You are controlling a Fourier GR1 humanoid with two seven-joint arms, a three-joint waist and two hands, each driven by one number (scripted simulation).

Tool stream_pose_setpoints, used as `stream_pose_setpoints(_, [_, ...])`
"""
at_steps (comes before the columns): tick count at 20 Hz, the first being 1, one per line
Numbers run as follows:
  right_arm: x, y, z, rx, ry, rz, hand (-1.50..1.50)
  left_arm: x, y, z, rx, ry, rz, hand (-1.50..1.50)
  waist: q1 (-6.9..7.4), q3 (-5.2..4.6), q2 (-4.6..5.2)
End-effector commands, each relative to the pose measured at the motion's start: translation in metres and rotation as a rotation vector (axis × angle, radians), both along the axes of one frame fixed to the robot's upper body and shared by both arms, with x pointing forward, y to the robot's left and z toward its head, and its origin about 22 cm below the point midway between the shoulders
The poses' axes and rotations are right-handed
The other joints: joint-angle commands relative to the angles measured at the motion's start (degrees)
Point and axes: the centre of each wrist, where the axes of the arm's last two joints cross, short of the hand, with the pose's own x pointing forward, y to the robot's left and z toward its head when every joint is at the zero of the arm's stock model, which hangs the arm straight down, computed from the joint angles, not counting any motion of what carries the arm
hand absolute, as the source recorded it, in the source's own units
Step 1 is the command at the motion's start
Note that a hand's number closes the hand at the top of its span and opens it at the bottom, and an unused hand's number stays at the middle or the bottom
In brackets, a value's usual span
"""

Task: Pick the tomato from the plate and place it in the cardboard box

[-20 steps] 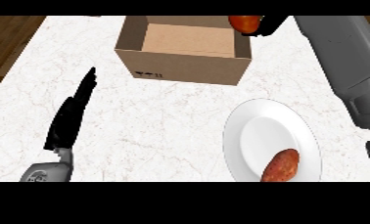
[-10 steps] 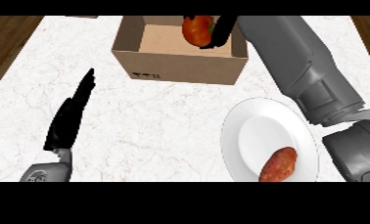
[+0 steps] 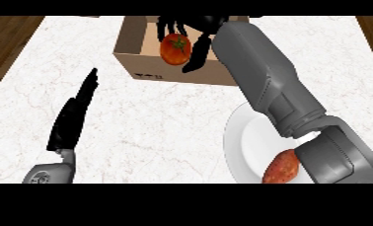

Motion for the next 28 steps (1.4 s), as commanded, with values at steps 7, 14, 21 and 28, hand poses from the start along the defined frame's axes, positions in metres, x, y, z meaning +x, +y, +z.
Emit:
stream_pose_setpoints(7, [-0.006,0.004,-0.028,0.135,0.14,-0.055,-1.5,-0.001,-0.01,0.0,0.009,-0.004,-0.01,0.0,1.41,0.02,0.44])
stream_pose_setpoints(14, [0.003,-0.016,-0.013,0.492,0.289,-0.168,-1.5,0.0,0.004,0.007,0.0,-0.008,-0.01,0.0,0.42,0.08,0.49])
stream_pose_setpoints(21, [0.018,-0.066,0.018,0.681,0.38,-0.298,-1.5,0.003,-0.001,0.009,-0.005,-0.034,-0.029,0.0,1.54,0.07,1.41])
stream_pose_setpoints(28, [0.025,-0.146,0.044,0.799,0.346,-0.435,-1.5,0.006,0.002,0.016,0.006,-0.053,-0.036,0.0,3.05,0.2,2.54])
